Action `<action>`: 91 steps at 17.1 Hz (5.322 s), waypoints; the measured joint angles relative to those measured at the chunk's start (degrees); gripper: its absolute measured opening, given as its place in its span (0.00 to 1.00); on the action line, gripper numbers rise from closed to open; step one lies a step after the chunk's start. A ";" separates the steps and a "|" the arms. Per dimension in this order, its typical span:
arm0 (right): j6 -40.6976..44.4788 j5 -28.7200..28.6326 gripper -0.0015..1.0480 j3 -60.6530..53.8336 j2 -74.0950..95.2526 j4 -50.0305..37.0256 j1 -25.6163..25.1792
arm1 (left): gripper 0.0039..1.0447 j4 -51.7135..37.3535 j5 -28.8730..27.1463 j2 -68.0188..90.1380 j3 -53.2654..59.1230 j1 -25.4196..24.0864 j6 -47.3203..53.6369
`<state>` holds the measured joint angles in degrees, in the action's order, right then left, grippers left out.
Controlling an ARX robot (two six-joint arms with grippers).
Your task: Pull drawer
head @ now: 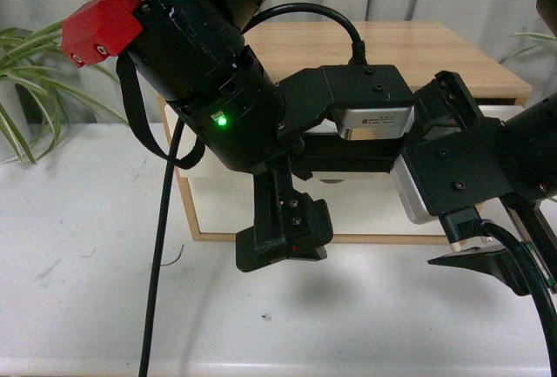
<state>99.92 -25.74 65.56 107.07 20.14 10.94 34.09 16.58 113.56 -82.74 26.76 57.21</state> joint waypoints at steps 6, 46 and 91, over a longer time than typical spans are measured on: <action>-1.33 2.64 0.94 -7.19 -5.73 -1.51 2.27 | 0.94 -2.91 0.55 -4.79 7.37 0.96 -0.42; -8.74 -8.90 0.94 -11.21 -22.86 5.60 1.60 | 0.94 -7.41 8.94 -22.25 16.33 -0.92 -11.78; -99.91 25.75 0.02 -64.85 -92.72 -34.88 -10.95 | 0.01 -48.61 -16.61 -98.92 82.18 -26.80 -57.83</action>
<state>0.01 0.01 0.71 14.35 -14.74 -0.01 -14.52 -0.03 14.63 -0.56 -0.03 -0.62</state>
